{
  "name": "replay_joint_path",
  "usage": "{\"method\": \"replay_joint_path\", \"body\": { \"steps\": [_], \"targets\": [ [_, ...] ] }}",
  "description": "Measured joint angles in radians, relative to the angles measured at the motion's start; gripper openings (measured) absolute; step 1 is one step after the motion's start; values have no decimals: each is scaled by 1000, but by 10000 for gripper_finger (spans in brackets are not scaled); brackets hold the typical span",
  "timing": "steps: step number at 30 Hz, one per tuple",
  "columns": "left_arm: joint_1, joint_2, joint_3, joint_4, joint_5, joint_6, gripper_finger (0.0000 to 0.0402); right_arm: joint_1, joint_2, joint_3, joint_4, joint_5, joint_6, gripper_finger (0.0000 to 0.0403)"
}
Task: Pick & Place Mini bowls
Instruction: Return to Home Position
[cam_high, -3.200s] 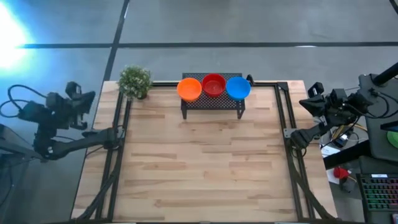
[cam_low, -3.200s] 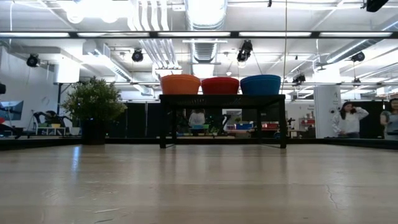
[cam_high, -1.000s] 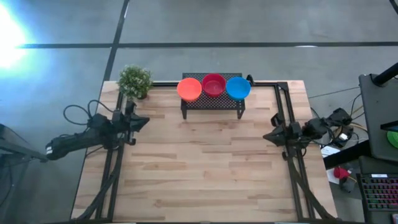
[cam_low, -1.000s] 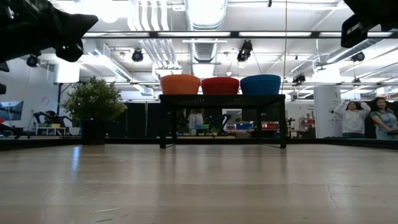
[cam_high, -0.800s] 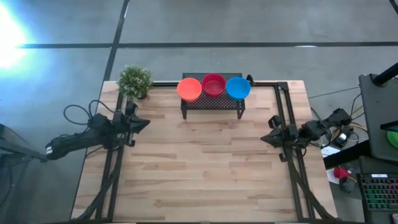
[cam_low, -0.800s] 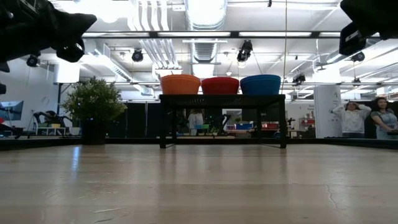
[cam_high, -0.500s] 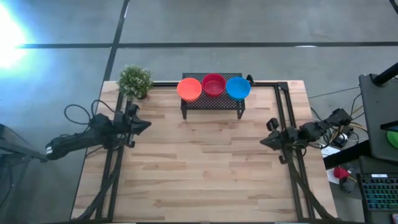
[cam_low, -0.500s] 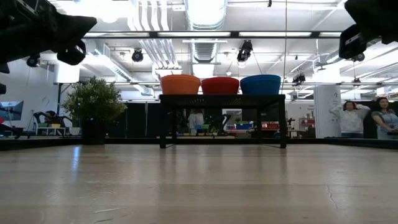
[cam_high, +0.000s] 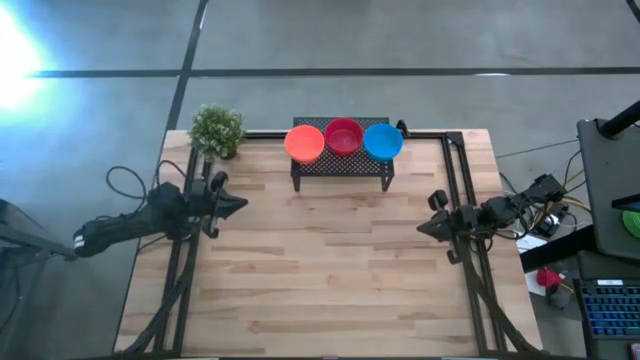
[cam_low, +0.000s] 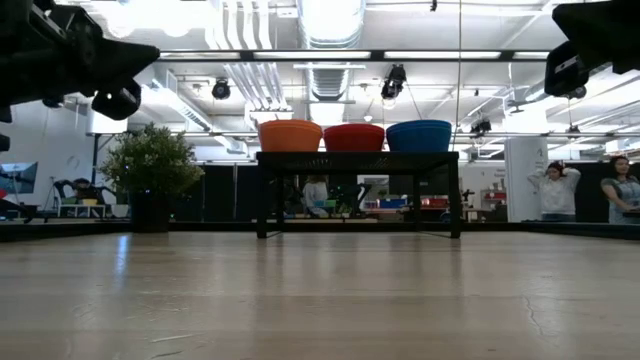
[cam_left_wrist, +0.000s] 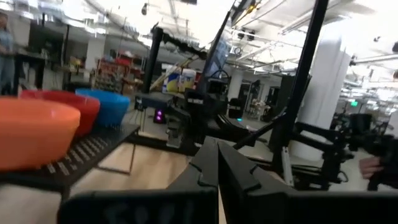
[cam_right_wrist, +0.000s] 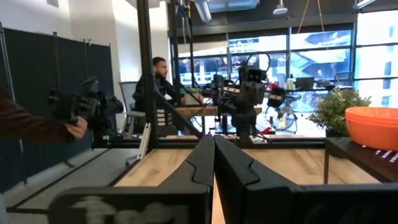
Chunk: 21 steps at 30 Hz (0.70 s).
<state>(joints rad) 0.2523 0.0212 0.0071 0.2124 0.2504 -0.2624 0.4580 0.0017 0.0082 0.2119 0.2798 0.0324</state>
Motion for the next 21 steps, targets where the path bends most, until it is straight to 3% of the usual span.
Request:
{"method": "replay_joint_path", "body": {
  "steps": [5, 21],
  "targets": [
    [0, 0, 0, -32, 0, -74, 0, 0, 0, 0, -1, 3, -17, 8],
    [0, 0, 2, -33, 0, -75, 0, 0, 0, 1, -2, 3, -14, 8]
  ]
}}
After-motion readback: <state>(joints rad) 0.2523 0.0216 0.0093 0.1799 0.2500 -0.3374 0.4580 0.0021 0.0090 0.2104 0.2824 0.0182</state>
